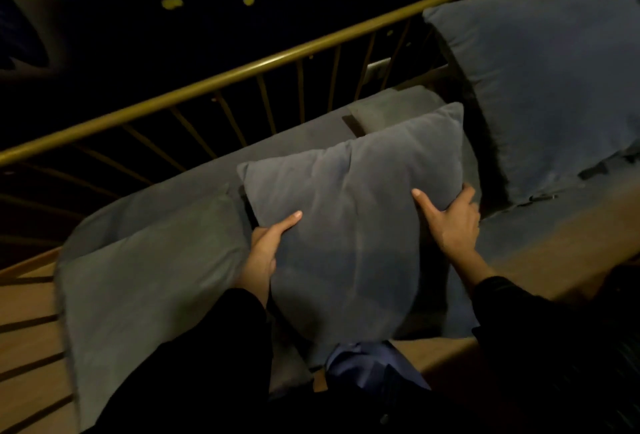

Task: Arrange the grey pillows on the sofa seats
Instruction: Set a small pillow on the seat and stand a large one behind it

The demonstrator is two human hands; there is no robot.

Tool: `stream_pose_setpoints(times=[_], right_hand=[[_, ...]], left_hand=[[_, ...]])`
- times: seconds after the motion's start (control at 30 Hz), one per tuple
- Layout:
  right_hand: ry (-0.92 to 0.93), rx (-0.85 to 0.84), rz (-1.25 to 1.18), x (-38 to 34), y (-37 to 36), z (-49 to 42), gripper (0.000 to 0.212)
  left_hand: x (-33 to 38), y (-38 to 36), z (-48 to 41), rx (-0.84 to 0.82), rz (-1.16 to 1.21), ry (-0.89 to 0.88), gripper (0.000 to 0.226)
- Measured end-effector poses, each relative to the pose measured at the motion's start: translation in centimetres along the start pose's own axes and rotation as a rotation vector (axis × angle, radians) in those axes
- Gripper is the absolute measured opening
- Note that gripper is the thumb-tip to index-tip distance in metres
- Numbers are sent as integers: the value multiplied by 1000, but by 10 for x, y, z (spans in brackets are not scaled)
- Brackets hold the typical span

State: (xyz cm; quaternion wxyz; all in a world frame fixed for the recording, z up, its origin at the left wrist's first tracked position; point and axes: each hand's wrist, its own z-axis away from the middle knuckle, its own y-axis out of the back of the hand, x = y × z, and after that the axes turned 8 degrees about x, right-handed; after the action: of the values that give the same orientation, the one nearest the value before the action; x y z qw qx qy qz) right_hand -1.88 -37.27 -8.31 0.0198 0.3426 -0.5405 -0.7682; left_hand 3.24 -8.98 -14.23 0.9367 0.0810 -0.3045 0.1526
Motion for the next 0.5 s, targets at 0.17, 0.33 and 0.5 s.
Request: stream_pose_setpoints(times=[0.17, 0.33, 0.5], right_hand=[[164, 122, -108, -54, 41, 3, 100], [379, 83, -335, -139, 61, 22, 101], [586, -68, -495, -238, 46, 68, 106]], left_hand=[[52, 13, 36, -95, 102, -110, 80], [128, 71, 59, -66, 233, -299, 103], [170, 155, 75, 15, 384, -411, 83]])
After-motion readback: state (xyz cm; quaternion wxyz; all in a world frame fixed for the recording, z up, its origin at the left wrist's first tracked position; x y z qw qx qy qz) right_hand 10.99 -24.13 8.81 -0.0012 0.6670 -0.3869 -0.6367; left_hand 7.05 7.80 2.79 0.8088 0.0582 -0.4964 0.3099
